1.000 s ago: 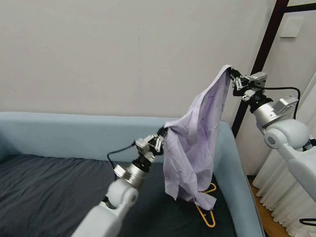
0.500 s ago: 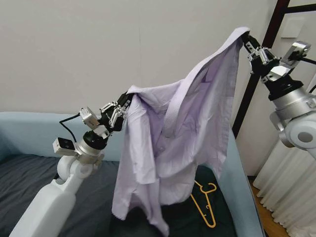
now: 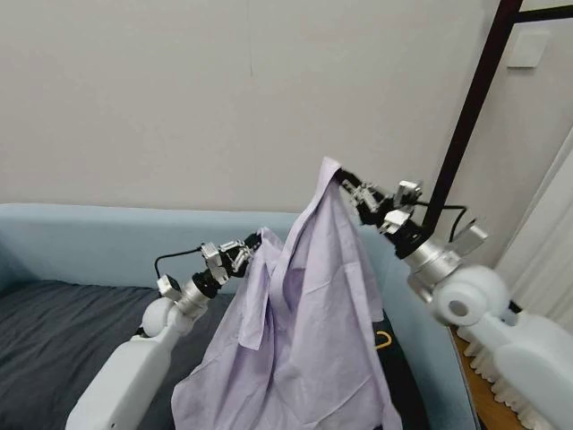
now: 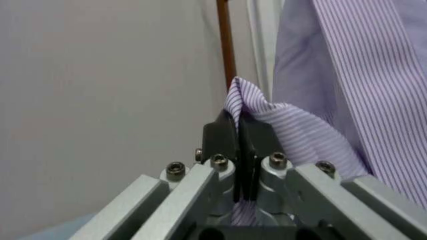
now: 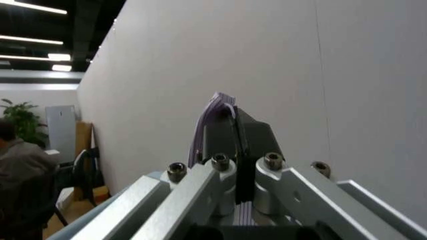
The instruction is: Pick up the clothes from the sofa and hang them on the clothes hanger.
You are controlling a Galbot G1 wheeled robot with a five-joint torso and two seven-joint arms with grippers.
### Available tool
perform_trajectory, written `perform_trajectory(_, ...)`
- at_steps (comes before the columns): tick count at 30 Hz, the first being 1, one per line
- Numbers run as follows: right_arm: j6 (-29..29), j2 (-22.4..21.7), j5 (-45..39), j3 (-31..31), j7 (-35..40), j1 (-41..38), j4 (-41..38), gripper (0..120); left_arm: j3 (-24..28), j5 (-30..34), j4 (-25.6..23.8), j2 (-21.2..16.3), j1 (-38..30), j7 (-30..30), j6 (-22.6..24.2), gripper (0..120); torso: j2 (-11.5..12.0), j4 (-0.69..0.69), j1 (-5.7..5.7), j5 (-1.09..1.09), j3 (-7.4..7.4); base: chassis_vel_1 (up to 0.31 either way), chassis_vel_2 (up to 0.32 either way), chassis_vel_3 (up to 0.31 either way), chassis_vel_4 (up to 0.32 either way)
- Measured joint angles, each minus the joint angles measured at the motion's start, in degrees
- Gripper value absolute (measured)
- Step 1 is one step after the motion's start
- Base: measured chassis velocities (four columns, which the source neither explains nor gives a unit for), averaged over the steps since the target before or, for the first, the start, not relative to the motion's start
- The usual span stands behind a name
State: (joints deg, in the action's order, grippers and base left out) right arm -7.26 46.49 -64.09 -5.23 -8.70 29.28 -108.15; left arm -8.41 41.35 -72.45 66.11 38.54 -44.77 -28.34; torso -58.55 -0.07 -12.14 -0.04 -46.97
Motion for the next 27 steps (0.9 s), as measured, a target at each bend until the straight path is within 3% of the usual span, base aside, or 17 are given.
perform_trajectory(4, -0.6, 3.2, 1.6, -1.0, -0.5, 0.1, 3.9, 0, 0.2, -11.2, 2.8, 1.2, 4.0, 12.7, -4.1, 23, 0.0, -0.01, 0.00, 0.00, 0.00, 0.000, 0.000, 0.000, 0.000)
perform_trajectory(5, -0.6, 3.2, 1.6, -1.0, -0.5, 0.1, 3.9, 0, 0.2, -11.2, 2.8, 1.2, 4.0, 12.7, -4.1, 23, 0.0, -0.01, 0.00, 0.00, 0.00, 0.000, 0.000, 0.000, 0.000)
perform_trajectory(7, -0.8, 4.3, 1.7, -0.9, -0.8, 0.0, 4.8, 0, -0.8, -17.3, 3.1, 1.0, 6.9, 19.0, -4.7, 31, 0.0, 0.00, 0.00, -0.01, 0.00, 0.000, 0.000, 0.000, 0.000)
perform_trajectory(13, -0.8, 6.1, 1.6, -0.1, -1.6, -0.3, 5.6, 0, -4.5, -20.8, 2.8, -1.9, 13.1, 23.4, -6.6, 55, 0.0, 0.01, 0.00, -0.01, 0.01, 0.000, 0.000, 0.000, 0.000)
perform_trajectory(15, -0.8, 6.3, 1.7, 0.0, -1.7, -0.3, 5.6, 0, -5.1, -20.8, 2.1, -2.5, 14.3, 23.5, -7.3, 58, 0.0, 0.01, 0.00, 0.00, 0.01, 0.000, 0.000, 0.000, 0.000)
perform_trajectory(18, -0.8, 6.9, 2.1, 0.1, -1.9, -0.4, 6.0, 0, -7.7, -19.1, -1.9, -3.7, 18.4, 22.0, -8.9, 72, 0.0, 0.01, 0.00, 0.00, 0.01, 0.000, 0.000, 0.000, 0.000)
perform_trajectory(21, -0.8, 7.3, 2.8, 0.1, -1.9, -0.6, 6.7, 0, -10.5, -17.3, -5.8, -3.6, 21.2, 18.1, -10.4, 81, 0.0, 0.01, 0.00, 0.00, 0.01, 0.000, 0.000, 0.000, 0.000)
perform_trajectory(24, -0.9, 7.4, 3.6, 0.7, -1.9, -0.3, 7.6, 0, -13.3, -16.7, -9.5, -3.2, 23.5, 10.4, -12.7, 95, 0.0, -0.01, 0.00, 0.01, 0.02, 0.000, 0.000, 0.000, 0.000)
perform_trajectory(27, -1.1, 7.3, 4.0, 1.2, -1.9, -0.1, 8.4, 0, -14.2, -17.2, -11.4, -3.0, 25.4, 5.3, -14.0, 99, 0.0, -0.03, 0.00, 0.01, 0.02, 0.000, 0.000, 0.000, 0.000)
